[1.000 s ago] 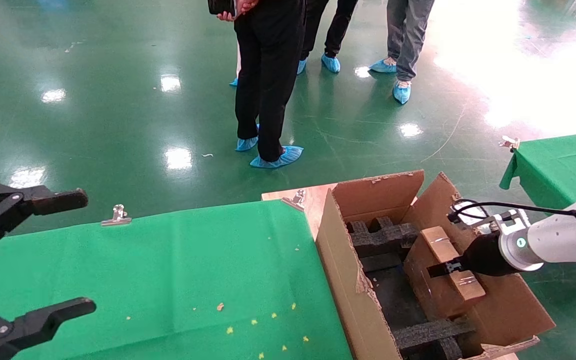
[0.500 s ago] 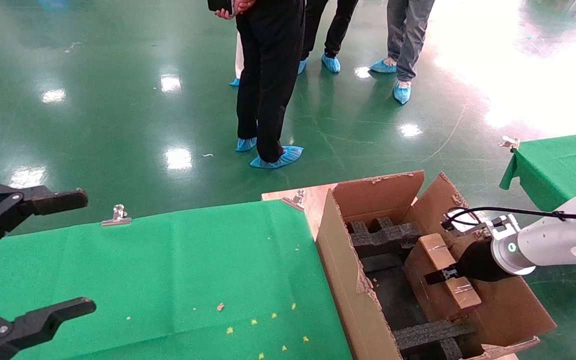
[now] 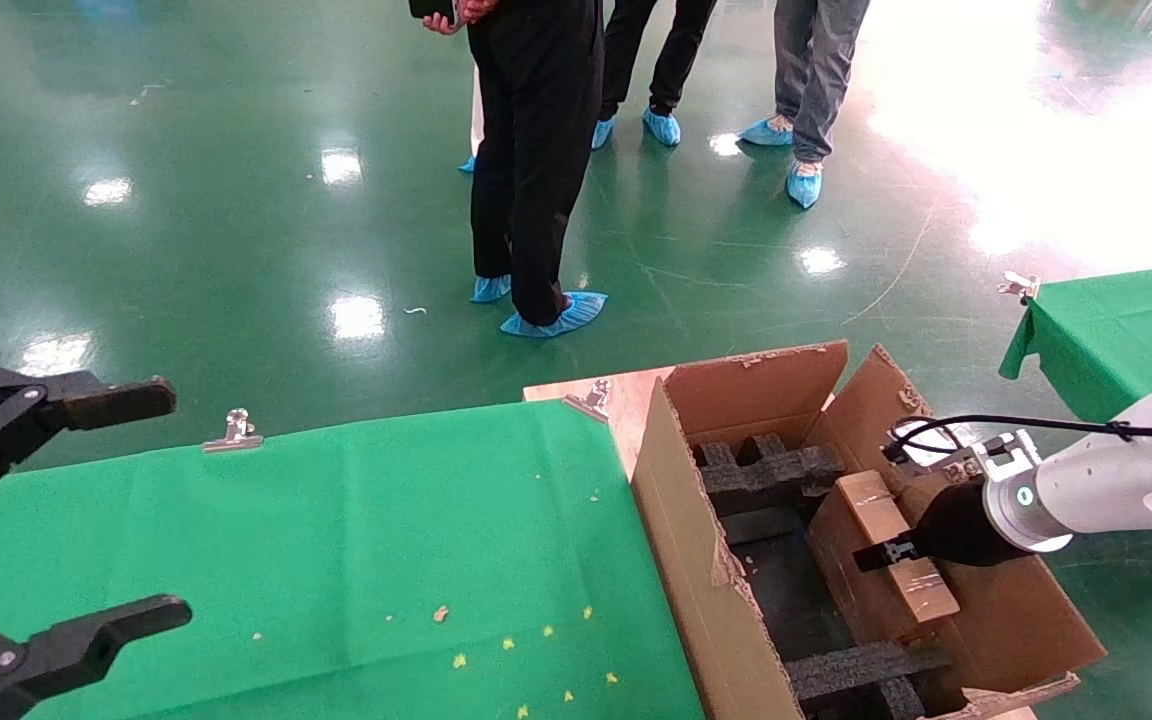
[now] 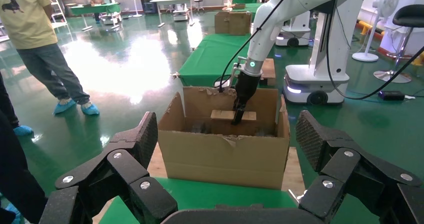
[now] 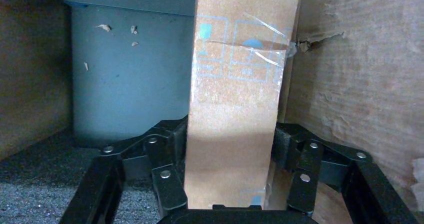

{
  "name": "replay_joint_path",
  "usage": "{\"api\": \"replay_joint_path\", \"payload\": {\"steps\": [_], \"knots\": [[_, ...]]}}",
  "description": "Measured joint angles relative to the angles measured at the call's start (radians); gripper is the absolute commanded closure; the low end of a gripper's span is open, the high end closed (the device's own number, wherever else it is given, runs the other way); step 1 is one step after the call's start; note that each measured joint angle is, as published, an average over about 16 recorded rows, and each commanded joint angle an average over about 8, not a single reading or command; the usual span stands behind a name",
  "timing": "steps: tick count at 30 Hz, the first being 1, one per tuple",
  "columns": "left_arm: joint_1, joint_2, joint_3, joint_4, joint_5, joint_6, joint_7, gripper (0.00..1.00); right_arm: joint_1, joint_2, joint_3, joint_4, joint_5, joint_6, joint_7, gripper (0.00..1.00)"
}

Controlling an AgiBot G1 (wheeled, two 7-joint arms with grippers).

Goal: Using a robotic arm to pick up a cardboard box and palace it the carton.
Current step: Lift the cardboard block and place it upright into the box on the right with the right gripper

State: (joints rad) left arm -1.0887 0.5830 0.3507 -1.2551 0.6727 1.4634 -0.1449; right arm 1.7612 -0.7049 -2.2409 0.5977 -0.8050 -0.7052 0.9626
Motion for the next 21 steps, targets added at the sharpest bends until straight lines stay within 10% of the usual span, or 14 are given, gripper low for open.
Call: {"api": "replay_joint_path", "payload": {"steps": [21], "knots": [[0.000,0.000,0.000,0.000,0.000,0.000,0.000,0.00,0.017,0.008,-0.001,0.015,-0.006,0.004,0.002,0.00]]}}
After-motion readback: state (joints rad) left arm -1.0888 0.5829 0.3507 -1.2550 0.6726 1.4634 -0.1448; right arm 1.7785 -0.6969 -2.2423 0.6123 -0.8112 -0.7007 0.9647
